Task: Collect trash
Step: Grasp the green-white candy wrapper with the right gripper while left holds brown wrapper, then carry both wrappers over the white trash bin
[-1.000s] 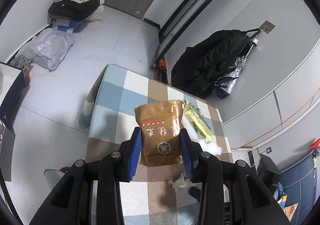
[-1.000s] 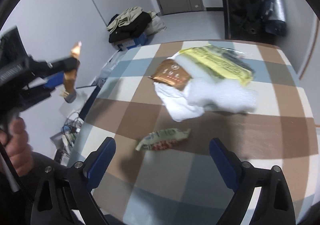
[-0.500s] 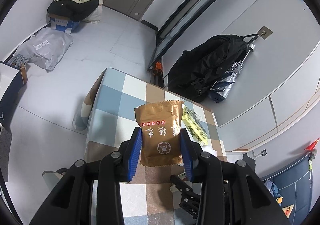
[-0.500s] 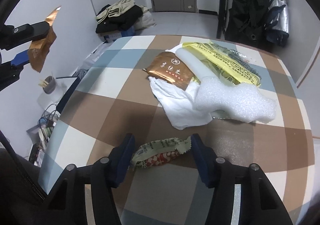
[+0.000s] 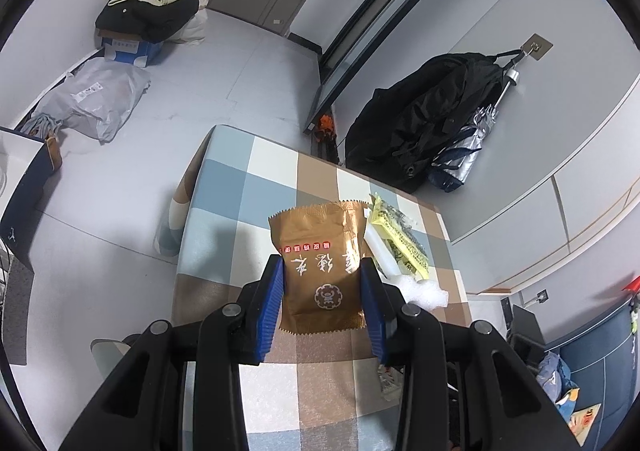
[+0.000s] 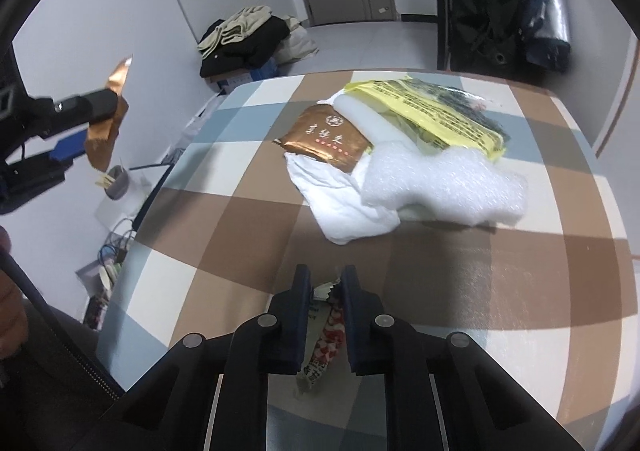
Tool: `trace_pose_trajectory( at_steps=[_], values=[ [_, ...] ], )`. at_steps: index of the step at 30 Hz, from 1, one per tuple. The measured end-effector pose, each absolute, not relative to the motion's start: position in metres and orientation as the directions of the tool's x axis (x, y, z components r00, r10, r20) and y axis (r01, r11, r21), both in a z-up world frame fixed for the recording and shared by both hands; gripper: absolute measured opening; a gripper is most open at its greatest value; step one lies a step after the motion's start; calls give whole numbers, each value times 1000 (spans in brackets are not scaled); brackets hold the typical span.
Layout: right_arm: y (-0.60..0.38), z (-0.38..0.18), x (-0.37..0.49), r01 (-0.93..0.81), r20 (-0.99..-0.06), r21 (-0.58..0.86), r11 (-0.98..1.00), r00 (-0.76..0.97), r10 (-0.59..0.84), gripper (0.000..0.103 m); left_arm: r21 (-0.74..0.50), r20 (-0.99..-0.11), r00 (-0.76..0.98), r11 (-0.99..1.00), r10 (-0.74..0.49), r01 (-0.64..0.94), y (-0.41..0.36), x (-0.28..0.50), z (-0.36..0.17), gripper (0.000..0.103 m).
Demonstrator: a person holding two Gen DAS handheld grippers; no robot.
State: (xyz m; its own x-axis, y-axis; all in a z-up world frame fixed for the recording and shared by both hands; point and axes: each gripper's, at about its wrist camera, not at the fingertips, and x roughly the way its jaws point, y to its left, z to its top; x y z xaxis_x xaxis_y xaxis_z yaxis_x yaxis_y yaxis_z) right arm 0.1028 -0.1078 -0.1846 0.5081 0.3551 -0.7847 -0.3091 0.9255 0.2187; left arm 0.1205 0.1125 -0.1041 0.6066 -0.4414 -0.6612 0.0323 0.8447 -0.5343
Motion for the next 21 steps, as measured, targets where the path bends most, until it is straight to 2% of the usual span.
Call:
trace_pose_trajectory(
  at_steps=[12, 21],
  values=[
    [-156, -162, 88, -283, -733, 302, 910, 542, 412, 12, -465, -699, 590, 884, -404, 54, 85, 118, -108, 32],
    [-192, -140, 77, -290, -691, 348, 892, 563, 453, 11, -371, -701, 621, 923, -351, 103, 42, 107, -88, 32]
  ],
)
